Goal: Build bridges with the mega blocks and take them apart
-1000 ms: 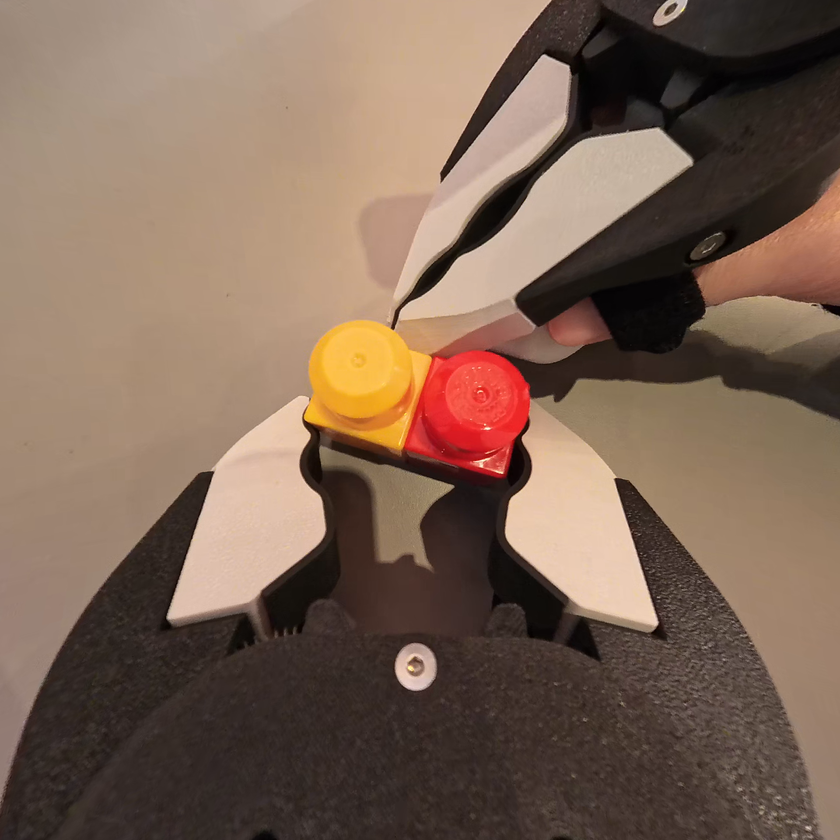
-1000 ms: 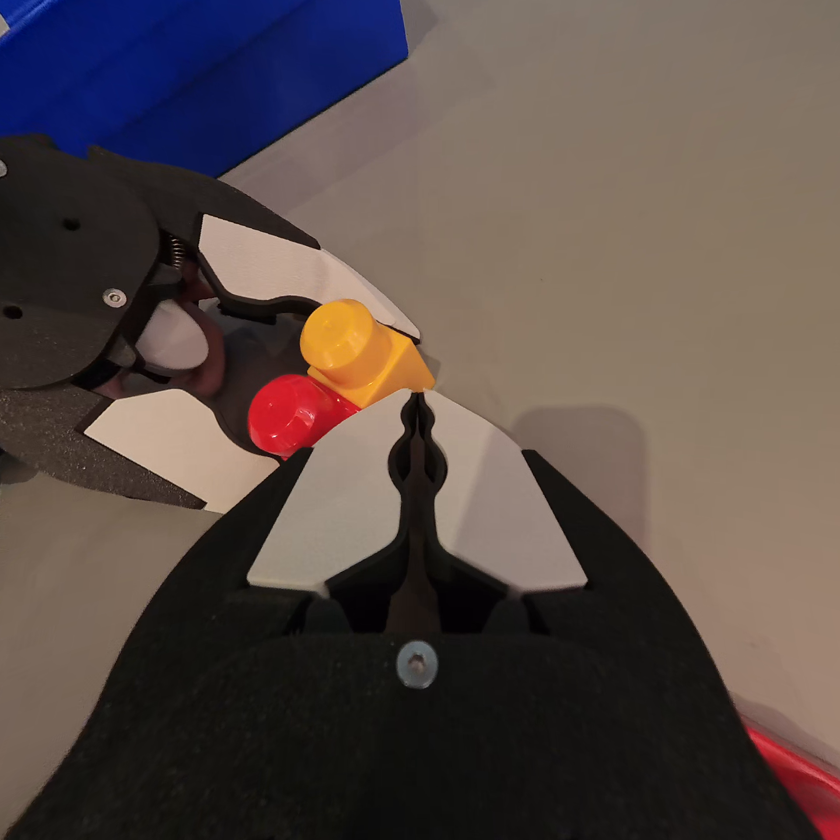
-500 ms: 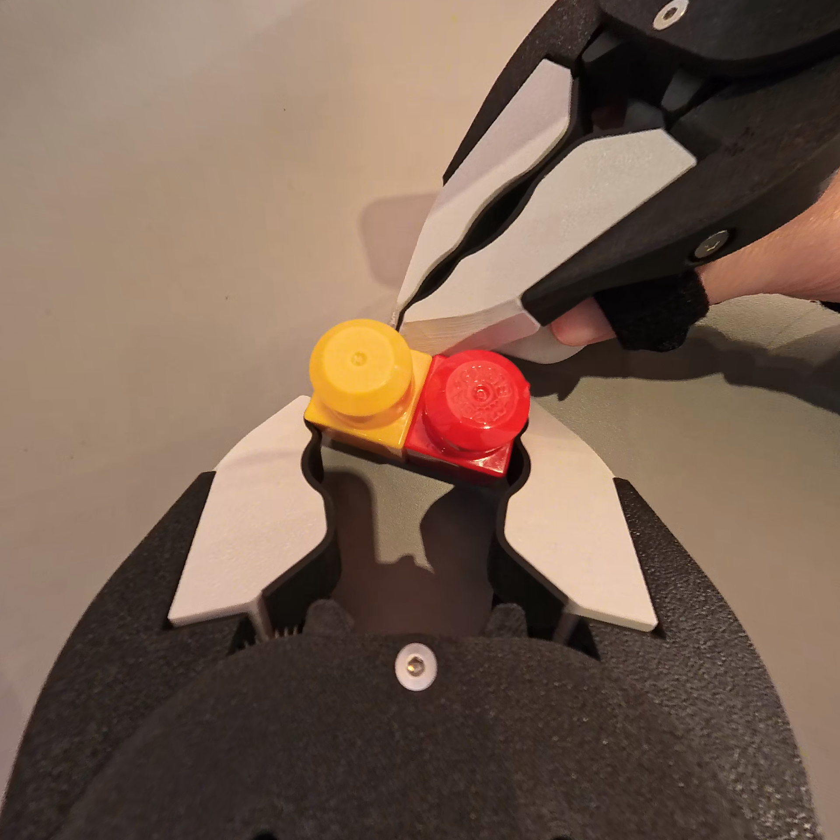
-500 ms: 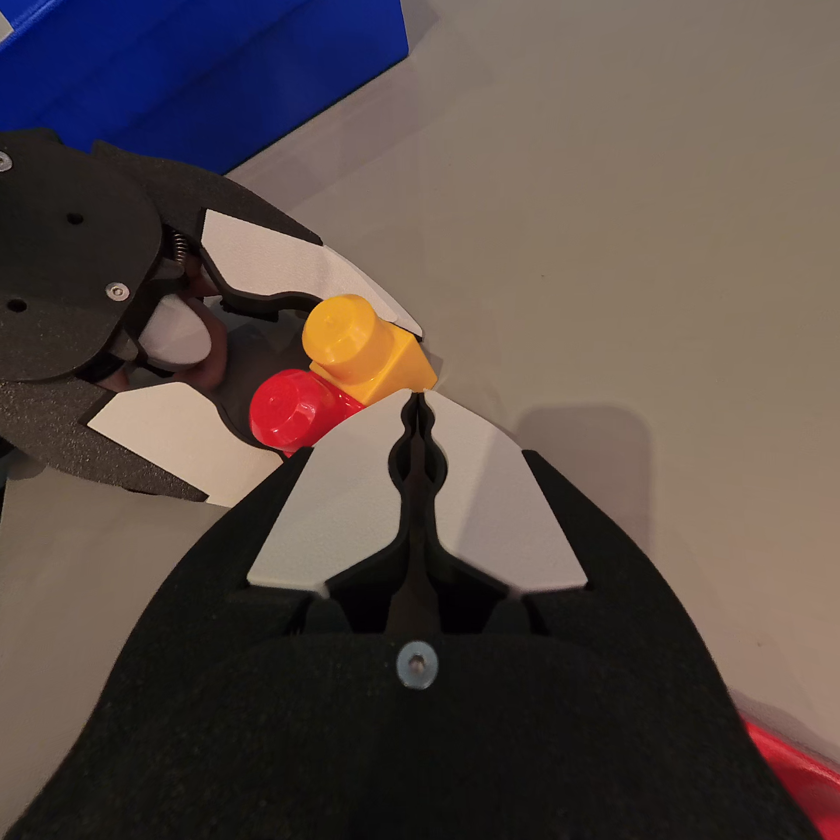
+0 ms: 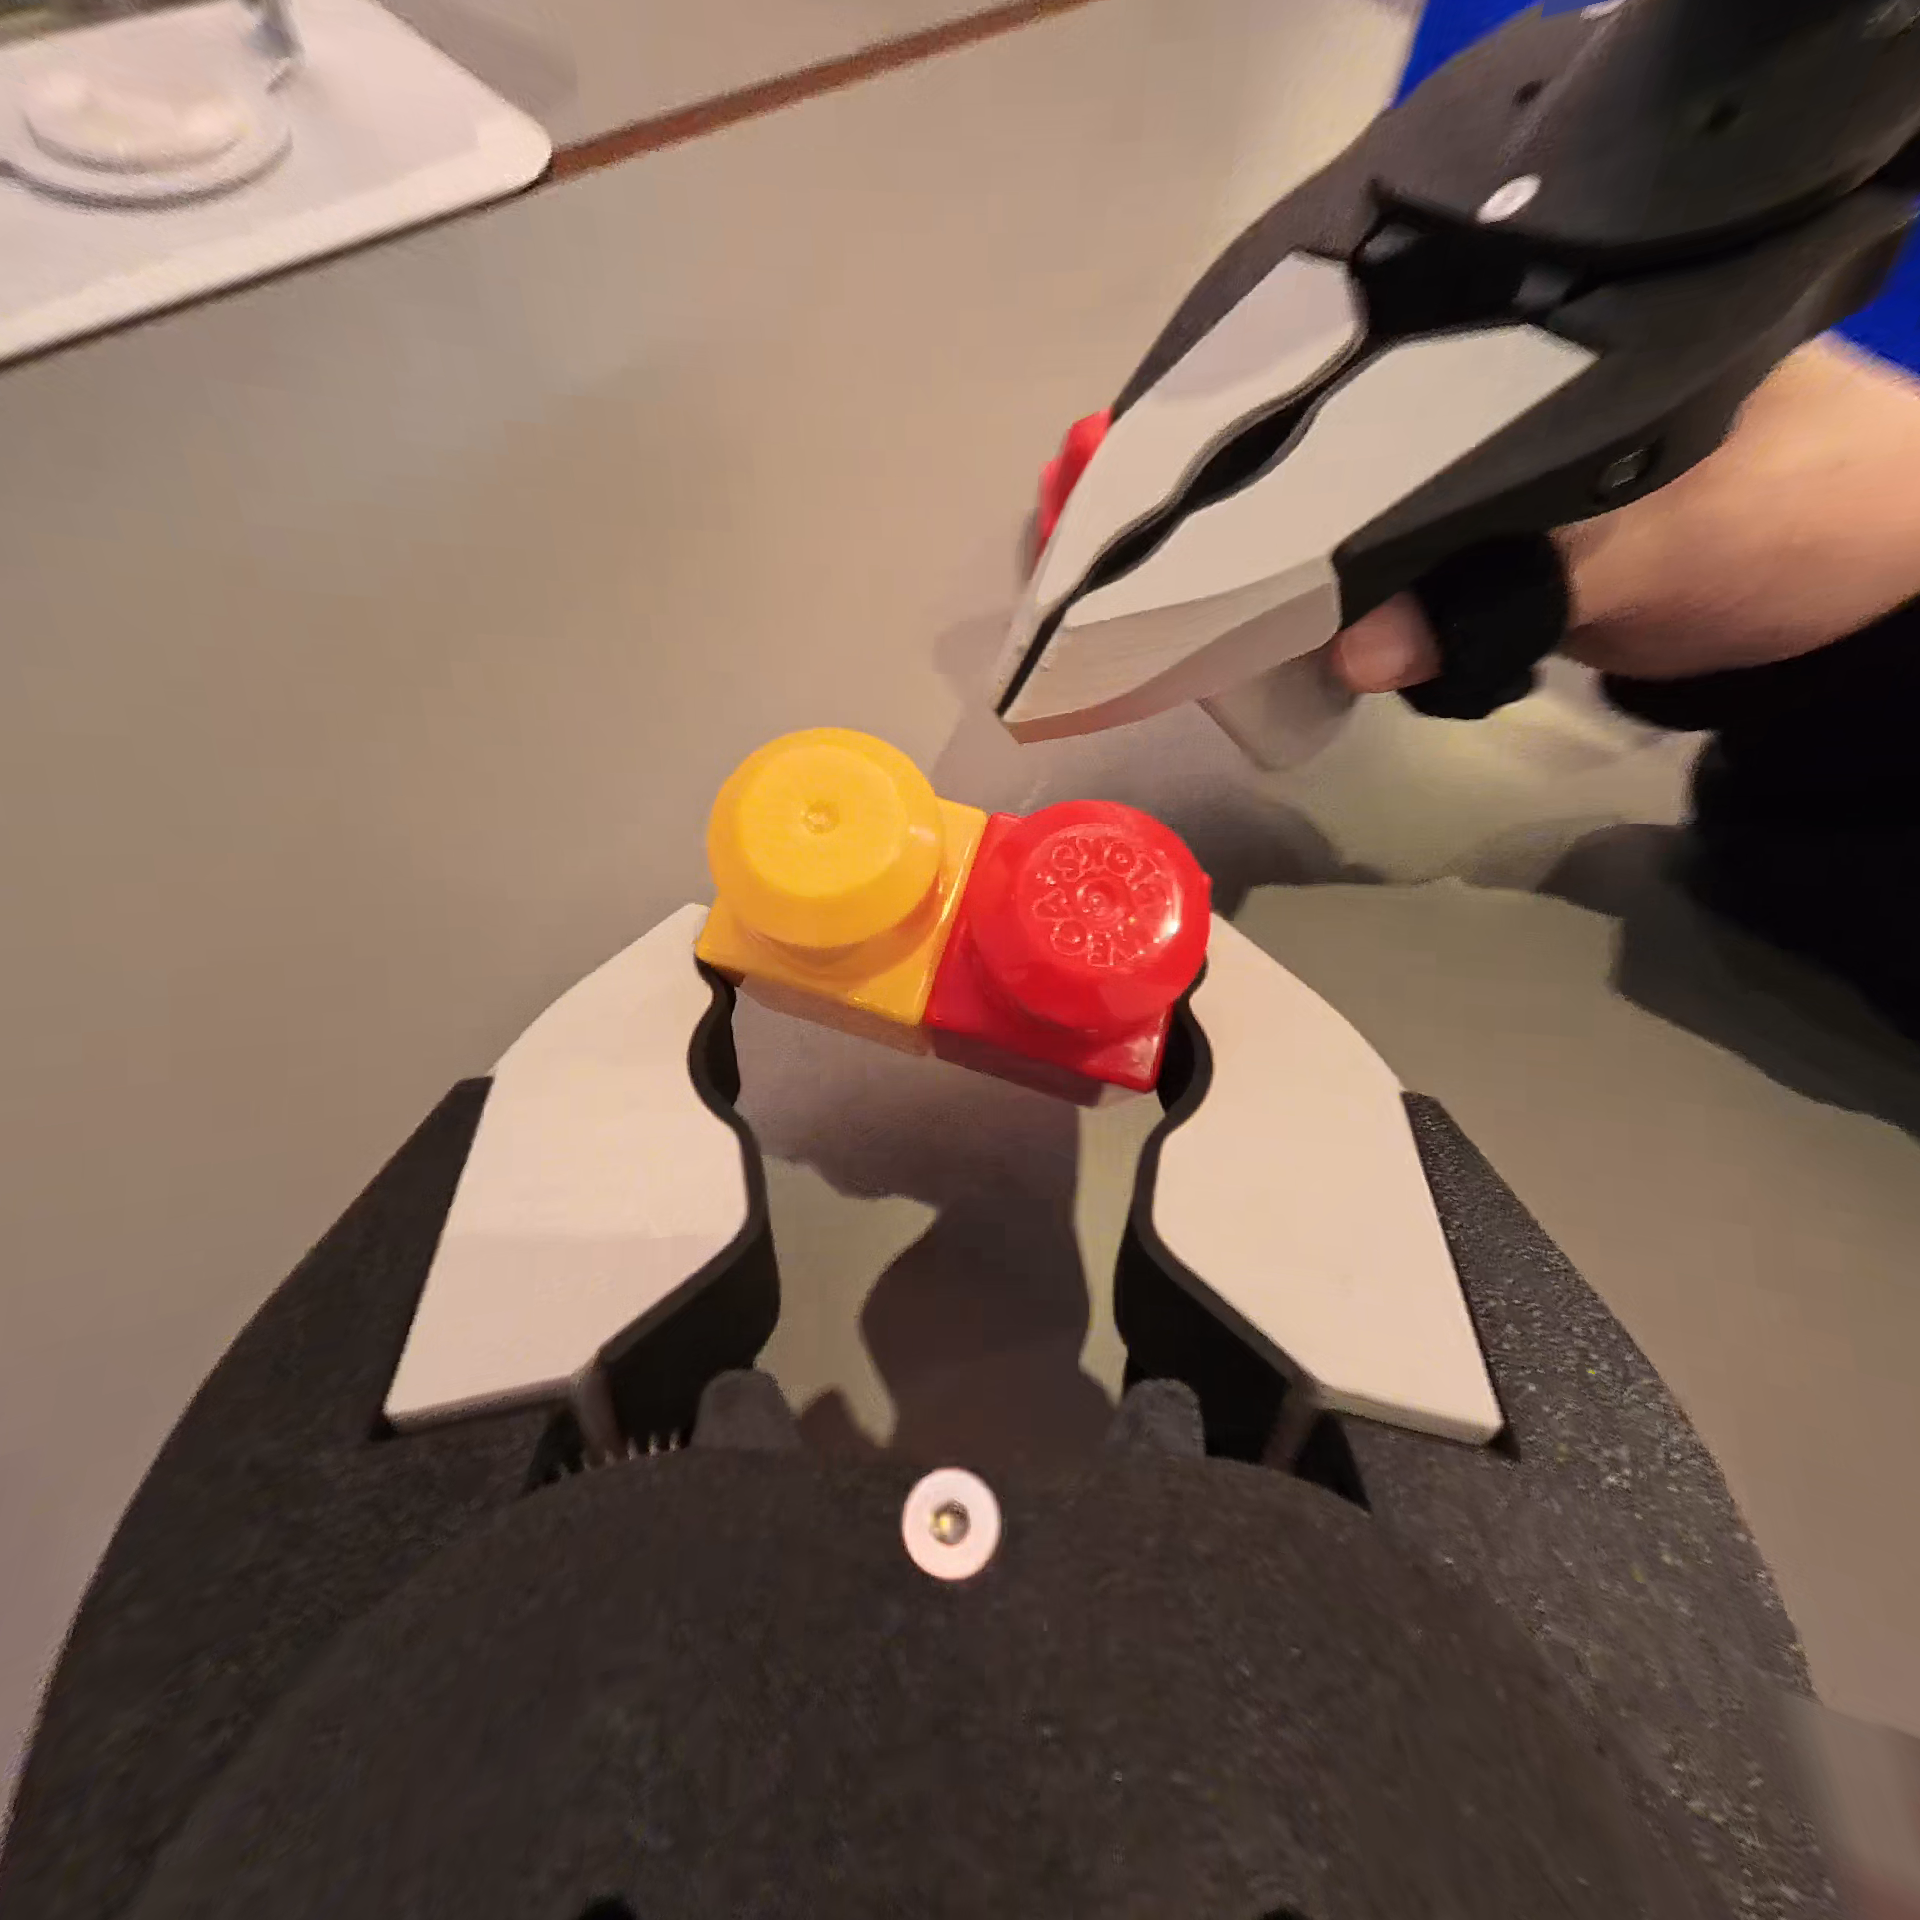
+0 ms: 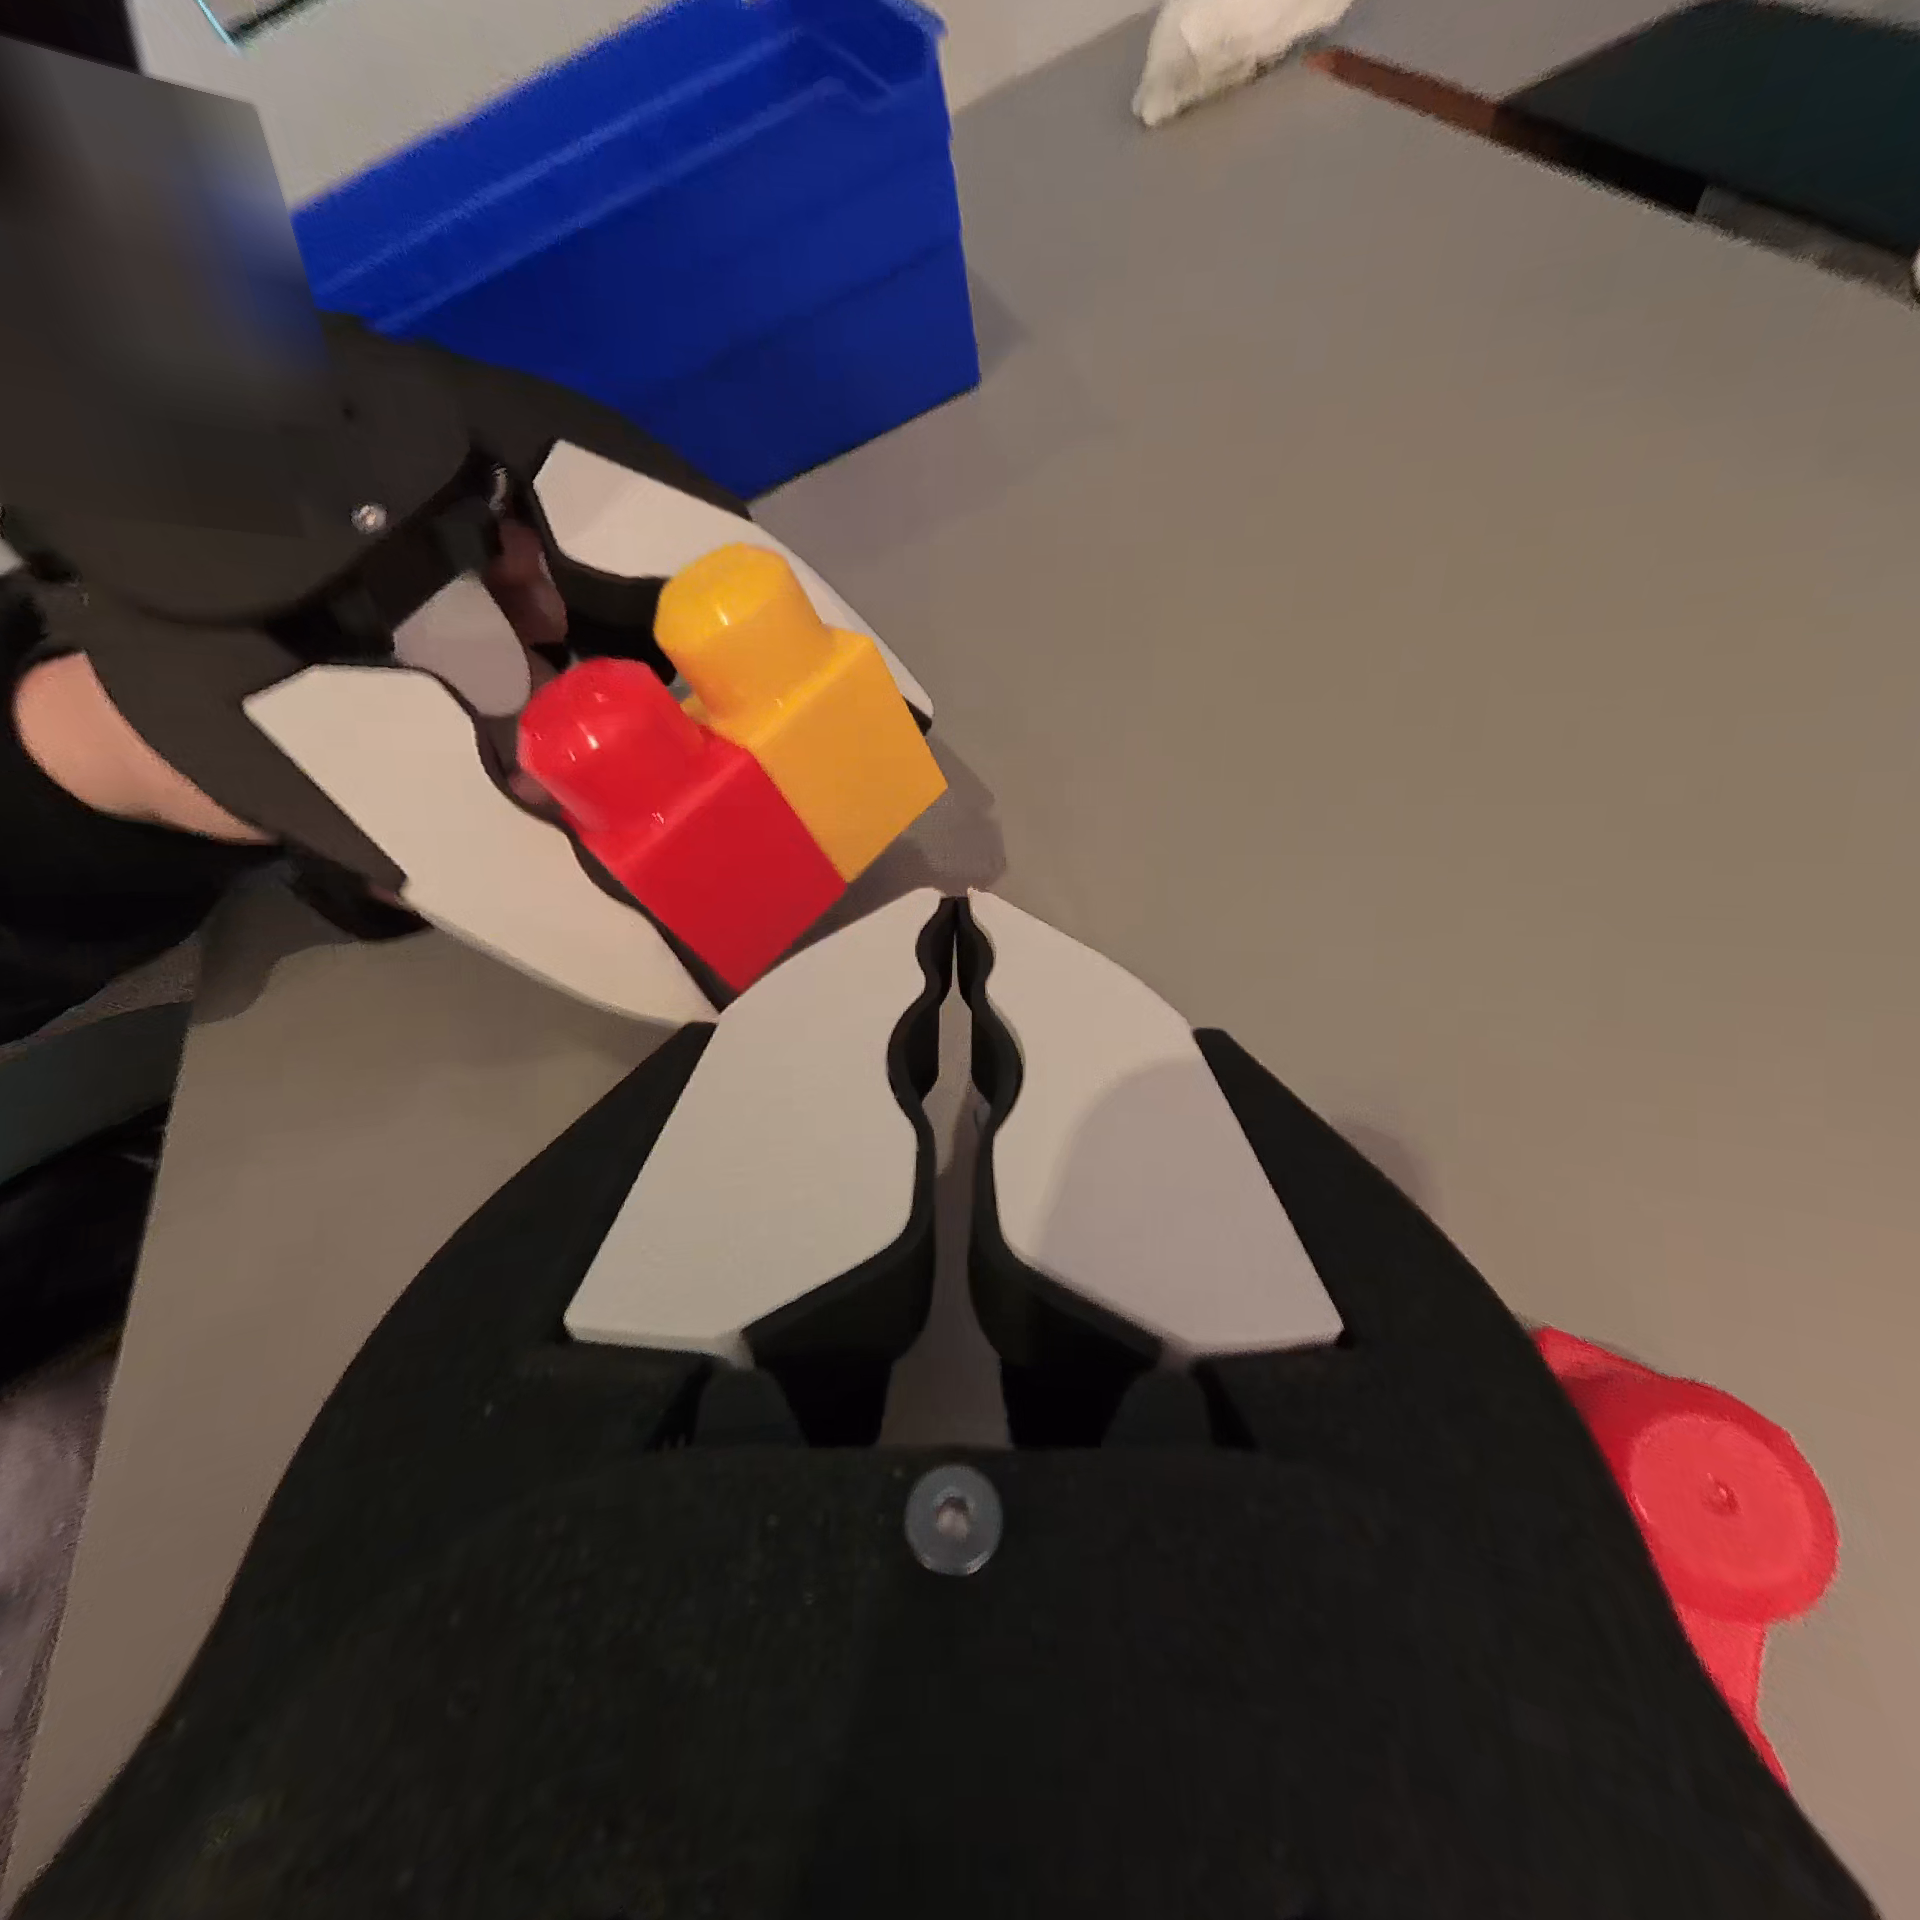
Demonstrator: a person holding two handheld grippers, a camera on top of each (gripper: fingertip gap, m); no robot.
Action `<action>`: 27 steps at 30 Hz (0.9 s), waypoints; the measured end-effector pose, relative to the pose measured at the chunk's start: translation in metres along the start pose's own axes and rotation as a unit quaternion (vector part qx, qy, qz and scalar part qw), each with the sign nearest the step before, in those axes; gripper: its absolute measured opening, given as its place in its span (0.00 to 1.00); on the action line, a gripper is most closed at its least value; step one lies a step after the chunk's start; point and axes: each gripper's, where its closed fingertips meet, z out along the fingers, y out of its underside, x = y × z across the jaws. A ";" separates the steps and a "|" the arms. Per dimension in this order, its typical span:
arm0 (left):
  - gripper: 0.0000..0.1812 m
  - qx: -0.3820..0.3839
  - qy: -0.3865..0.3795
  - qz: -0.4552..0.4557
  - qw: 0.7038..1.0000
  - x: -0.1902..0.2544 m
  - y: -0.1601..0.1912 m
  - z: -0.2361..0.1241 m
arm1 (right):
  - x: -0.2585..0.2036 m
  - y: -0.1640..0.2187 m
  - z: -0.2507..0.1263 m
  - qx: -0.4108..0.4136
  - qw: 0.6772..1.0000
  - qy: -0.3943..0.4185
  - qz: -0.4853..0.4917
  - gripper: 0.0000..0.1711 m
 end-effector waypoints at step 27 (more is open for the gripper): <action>0.45 0.017 0.185 0.065 0.980 0.069 -0.058 -0.060 | -0.084 -0.039 -0.065 0.120 0.976 -0.076 -0.166 0.00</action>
